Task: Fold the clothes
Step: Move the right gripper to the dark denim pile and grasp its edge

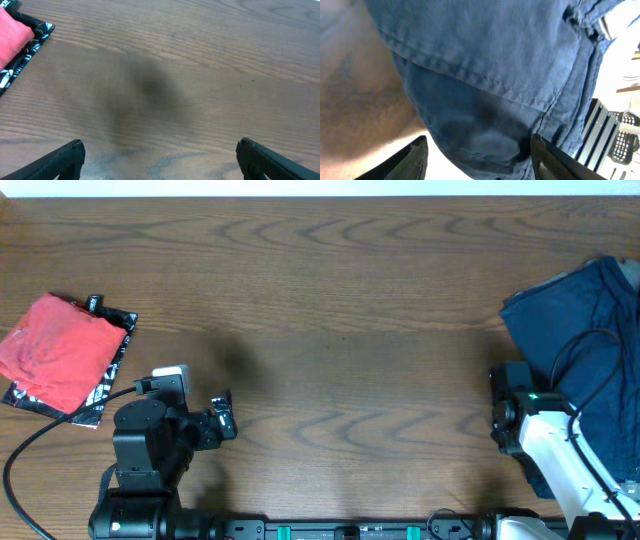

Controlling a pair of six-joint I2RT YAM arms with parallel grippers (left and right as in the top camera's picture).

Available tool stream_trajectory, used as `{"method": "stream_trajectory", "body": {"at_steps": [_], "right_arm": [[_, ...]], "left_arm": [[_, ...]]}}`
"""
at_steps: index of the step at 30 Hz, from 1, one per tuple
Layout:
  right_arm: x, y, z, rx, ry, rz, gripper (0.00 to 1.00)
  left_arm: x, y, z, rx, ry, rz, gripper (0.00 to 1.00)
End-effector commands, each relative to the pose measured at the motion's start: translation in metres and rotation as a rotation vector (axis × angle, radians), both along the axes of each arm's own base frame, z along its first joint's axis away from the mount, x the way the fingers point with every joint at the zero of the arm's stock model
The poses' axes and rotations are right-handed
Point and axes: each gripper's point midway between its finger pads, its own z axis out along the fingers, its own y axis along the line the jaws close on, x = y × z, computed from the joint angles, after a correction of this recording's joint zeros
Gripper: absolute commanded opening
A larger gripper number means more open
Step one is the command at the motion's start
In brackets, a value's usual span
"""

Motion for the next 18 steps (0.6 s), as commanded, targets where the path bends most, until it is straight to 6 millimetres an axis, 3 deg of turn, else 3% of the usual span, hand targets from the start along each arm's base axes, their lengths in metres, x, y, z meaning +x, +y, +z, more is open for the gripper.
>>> {"method": "stream_trajectory", "body": {"at_steps": [1, 4, 5, 8, 11, 15, 18], "right_arm": [[-0.004, -0.003, -0.002, -0.013, 0.002, -0.020, 0.63], [-0.004, -0.003, -0.002, -0.013, 0.000, -0.020, 0.62], [-0.004, -0.003, -0.002, -0.012, 0.000, -0.020, 0.57], [-0.004, -0.003, -0.002, -0.013, 0.000, -0.020, 0.38], [-0.004, -0.003, -0.002, -0.012, 0.000, -0.021, 0.03], [-0.001, -0.003, -0.001, -0.012, -0.009, -0.020, 0.01], [0.009, -0.004, 0.011, -0.010, -0.018, 0.014, 0.01]], "left_arm": [[0.001, -0.002, 0.010, -0.012, -0.022, -0.005, 0.98], [0.001, -0.001, 0.010, -0.008, -0.022, 0.000, 0.98], [0.001, -0.001, 0.010, -0.008, -0.022, 0.000, 0.98], [0.001, -0.001, 0.010, -0.008, -0.022, 0.000, 0.98], [0.001, -0.001, 0.010, -0.008, -0.022, 0.000, 0.98], [0.001, -0.001, 0.010, -0.008, -0.022, 0.000, 0.98], [0.001, -0.001, 0.010, -0.008, -0.022, 0.000, 0.98]]}}
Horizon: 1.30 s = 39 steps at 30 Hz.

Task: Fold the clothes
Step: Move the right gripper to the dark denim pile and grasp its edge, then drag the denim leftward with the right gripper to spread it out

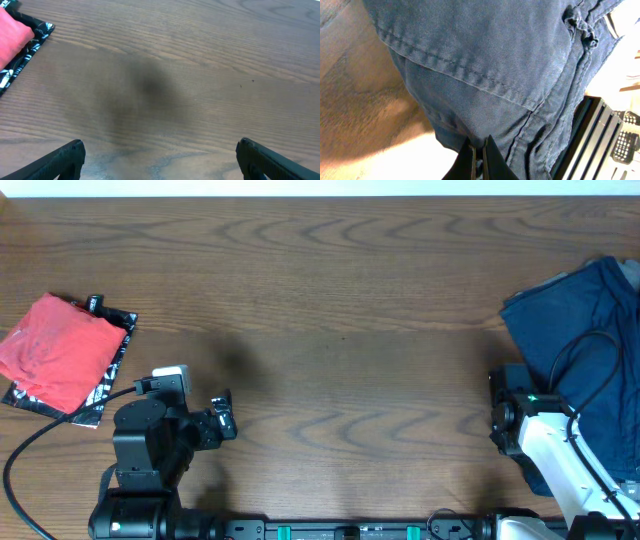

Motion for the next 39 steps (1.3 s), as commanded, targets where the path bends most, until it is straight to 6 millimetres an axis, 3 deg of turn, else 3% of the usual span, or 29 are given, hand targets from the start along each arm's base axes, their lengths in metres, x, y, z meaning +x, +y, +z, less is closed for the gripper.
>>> {"method": "stream_trajectory", "body": {"at_steps": [1, 3, 7, 9, 12, 18, 21, 23, 26, 28, 29, 32, 39], "right_arm": [[0.020, -0.004, 0.023, -0.014, -0.042, 0.035, 0.01], [0.037, -0.005, 0.043, -0.015, -0.083, 0.069, 0.01], [0.092, 0.005, 0.108, 0.027, -0.222, 0.251, 0.01], [0.119, 0.015, 0.142, 0.057, -0.304, 0.368, 0.01], [0.144, 0.034, 0.173, 0.113, -0.371, 0.548, 0.01], [0.151, 0.098, 0.173, 0.396, -0.405, 0.857, 0.01], [0.165, 0.116, 0.190, 0.433, -0.510, 0.927, 0.01], [0.178, 0.122, 0.214, 0.416, -0.608, 0.967, 0.01], [0.199, 0.132, 0.268, 0.375, -0.806, 1.037, 0.01], [0.205, 0.146, 0.299, 0.370, -0.912, 1.107, 0.01], [0.205, 0.156, 0.305, 0.384, -0.934, 1.141, 0.01], [0.197, 0.182, 0.292, 0.463, -0.879, 1.196, 0.01], [0.179, 0.244, 0.202, 0.657, -0.568, 1.271, 0.01]], "left_arm": [[0.001, -0.001, 0.010, -0.008, -0.022, 0.000, 0.98], [0.002, -0.001, 0.010, -0.008, -0.023, 0.000, 0.98], [0.002, -0.001, 0.010, -0.009, -0.026, 0.000, 0.98], [0.002, -0.001, 0.010, -0.009, -0.026, 0.000, 0.98], [0.002, -0.001, 0.010, -0.009, -0.026, 0.000, 0.98], [0.002, -0.001, 0.010, -0.009, -0.027, 0.000, 0.98], [0.002, -0.001, 0.011, -0.009, -0.027, 0.000, 0.98], [0.002, -0.001, 0.011, -0.009, -0.028, 0.000, 0.98], [0.002, -0.001, 0.010, -0.009, -0.027, 0.000, 0.98], [0.002, -0.001, 0.010, -0.009, -0.027, 0.000, 0.98], [0.002, -0.001, 0.010, -0.009, -0.027, 0.000, 0.98], [0.002, -0.001, 0.011, -0.009, -0.027, 0.000, 0.98], [0.004, -0.001, 0.013, -0.009, -0.041, 0.000, 0.98]]}}
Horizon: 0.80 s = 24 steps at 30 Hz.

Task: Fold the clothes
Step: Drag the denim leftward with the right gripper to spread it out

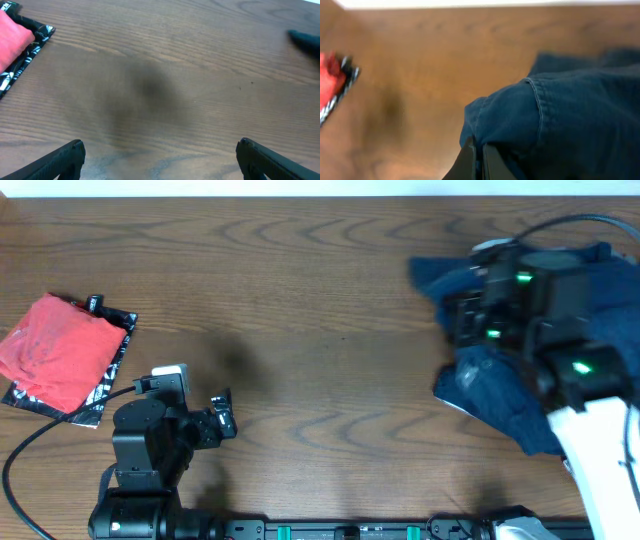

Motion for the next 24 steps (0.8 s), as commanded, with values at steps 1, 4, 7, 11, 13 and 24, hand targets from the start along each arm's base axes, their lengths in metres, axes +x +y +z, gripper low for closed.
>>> {"method": "stream_trajectory", "body": {"at_steps": [1, 4, 7, 11, 13, 24], "right_arm": [[-0.007, 0.035, -0.041, -0.004, 0.113, 0.115, 0.01], [-0.005, 0.064, -0.065, -0.011, 0.162, 0.183, 0.01], [-0.005, 0.104, -0.084, -0.011, 0.169, 0.278, 0.01], [-0.006, 0.146, -0.091, 0.003, 0.121, 0.368, 0.01], [-0.001, 0.154, -0.086, 0.009, 0.083, 0.356, 0.01], [0.025, 0.046, -0.083, -0.236, 0.081, -0.068, 0.99]], "left_arm": [[0.002, -0.001, 0.011, -0.009, -0.030, -0.001, 0.98], [0.003, -0.001, 0.012, -0.009, -0.035, 0.000, 0.98], [0.003, -0.001, 0.012, -0.009, -0.035, -0.001, 0.98], [0.004, -0.001, 0.013, -0.009, -0.039, 0.000, 0.98], [0.005, -0.001, 0.015, -0.010, -0.050, 0.000, 0.98], [0.010, -0.003, 0.022, -0.017, -0.083, -0.008, 0.98]]}}
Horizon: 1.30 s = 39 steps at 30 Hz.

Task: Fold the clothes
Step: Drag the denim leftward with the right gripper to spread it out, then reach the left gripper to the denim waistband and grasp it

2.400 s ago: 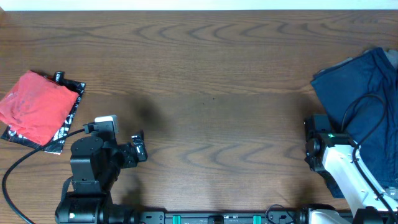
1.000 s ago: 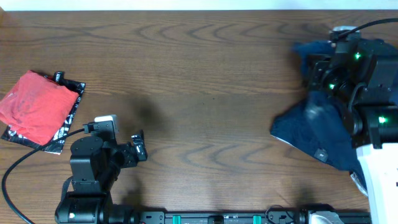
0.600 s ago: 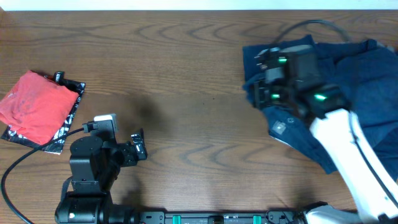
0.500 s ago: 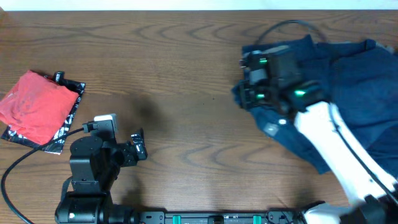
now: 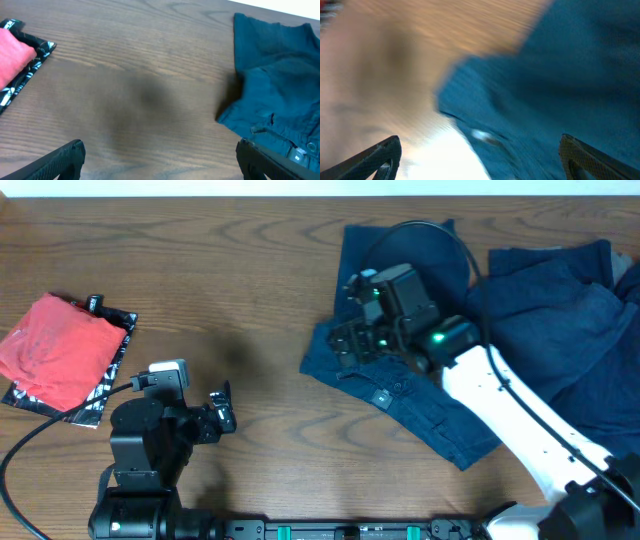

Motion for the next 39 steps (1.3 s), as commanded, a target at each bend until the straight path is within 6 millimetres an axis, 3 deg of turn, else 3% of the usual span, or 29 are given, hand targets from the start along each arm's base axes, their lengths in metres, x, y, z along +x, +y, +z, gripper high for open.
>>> {"method": "stream_trajectory", "body": {"at_steps": [1, 4, 8, 11, 17, 24, 31, 39], "right_arm": [[0.022, -0.078, 0.023, -0.152, -0.097, -0.315, 0.99], [0.016, -0.141, 0.033, -0.230, -0.089, -0.525, 0.99], [0.002, -0.199, 0.034, -0.247, -0.017, -0.685, 0.99], [-0.011, -0.228, 0.024, -0.227, 0.079, -0.756, 0.99], [-0.036, -0.268, 0.013, -0.234, 0.199, -0.869, 0.99], [-0.053, -0.294, 0.009, -0.244, 0.260, -0.955, 0.99], [-0.058, -0.296, 0.007, -0.249, 0.281, -0.960, 0.99], [-0.060, -0.295, 0.007, -0.253, 0.289, -0.959, 0.99]], "left_arm": [[0.002, -0.004, 0.011, -0.020, -0.030, -0.009, 0.98], [0.005, -0.003, 0.015, -0.087, -0.038, 0.037, 0.98], [0.012, -0.008, 0.013, -0.194, -0.027, 0.077, 0.98], [0.018, -0.021, 0.005, -0.257, 0.015, 0.037, 0.98], [0.039, -0.040, -0.022, -0.328, 0.142, -0.034, 0.98], [0.071, -0.059, -0.068, -0.470, 0.314, -0.033, 0.98], [0.084, -0.085, -0.121, -0.588, 0.494, -0.009, 0.98], [0.089, -0.131, -0.161, -0.554, 0.557, -0.129, 0.98]]}}
